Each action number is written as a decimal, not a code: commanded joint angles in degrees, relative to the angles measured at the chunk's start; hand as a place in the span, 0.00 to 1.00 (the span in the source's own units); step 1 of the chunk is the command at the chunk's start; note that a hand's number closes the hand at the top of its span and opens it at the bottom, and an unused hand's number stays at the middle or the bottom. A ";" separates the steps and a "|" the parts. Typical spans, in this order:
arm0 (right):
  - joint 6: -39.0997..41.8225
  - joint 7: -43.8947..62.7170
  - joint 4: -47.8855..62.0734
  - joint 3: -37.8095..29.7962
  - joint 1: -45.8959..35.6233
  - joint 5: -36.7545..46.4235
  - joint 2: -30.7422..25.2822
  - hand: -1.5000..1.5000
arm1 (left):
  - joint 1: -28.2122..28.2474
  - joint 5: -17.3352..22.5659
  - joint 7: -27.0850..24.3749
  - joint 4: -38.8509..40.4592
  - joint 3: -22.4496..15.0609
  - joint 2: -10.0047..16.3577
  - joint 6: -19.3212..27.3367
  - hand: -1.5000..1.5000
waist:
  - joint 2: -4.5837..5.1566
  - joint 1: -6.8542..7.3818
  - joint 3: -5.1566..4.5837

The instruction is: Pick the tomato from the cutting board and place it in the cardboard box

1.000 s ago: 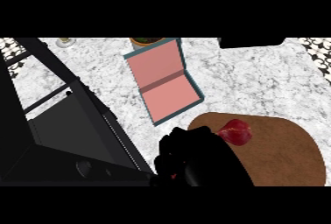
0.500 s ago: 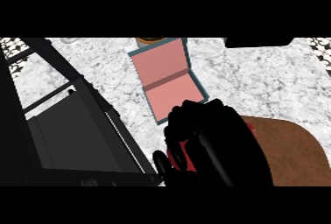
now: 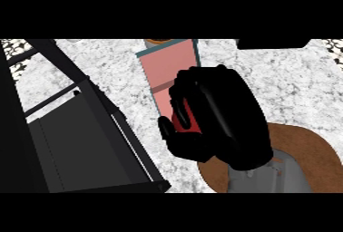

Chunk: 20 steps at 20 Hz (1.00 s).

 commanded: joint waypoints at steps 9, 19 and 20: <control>-4.92 -6.05 19.58 -4.12 -7.62 2.64 -1.25 1.00 | -5.32 -6.82 2.62 2.73 -6.40 8.98 -11.38 0.50 | 1.27 0.20 -2.18; -11.89 -8.01 36.17 -6.36 -5.82 -7.46 0.12 0.00 | -5.68 -8.38 1.52 5.24 -6.02 7.58 -13.61 0.50 | 1.66 1.13 -2.20; -11.92 -7.35 37.51 -7.28 -8.60 -9.64 0.12 0.00 | -5.36 -9.85 1.97 4.52 -7.11 7.04 -12.53 0.50 | 1.29 1.82 -2.19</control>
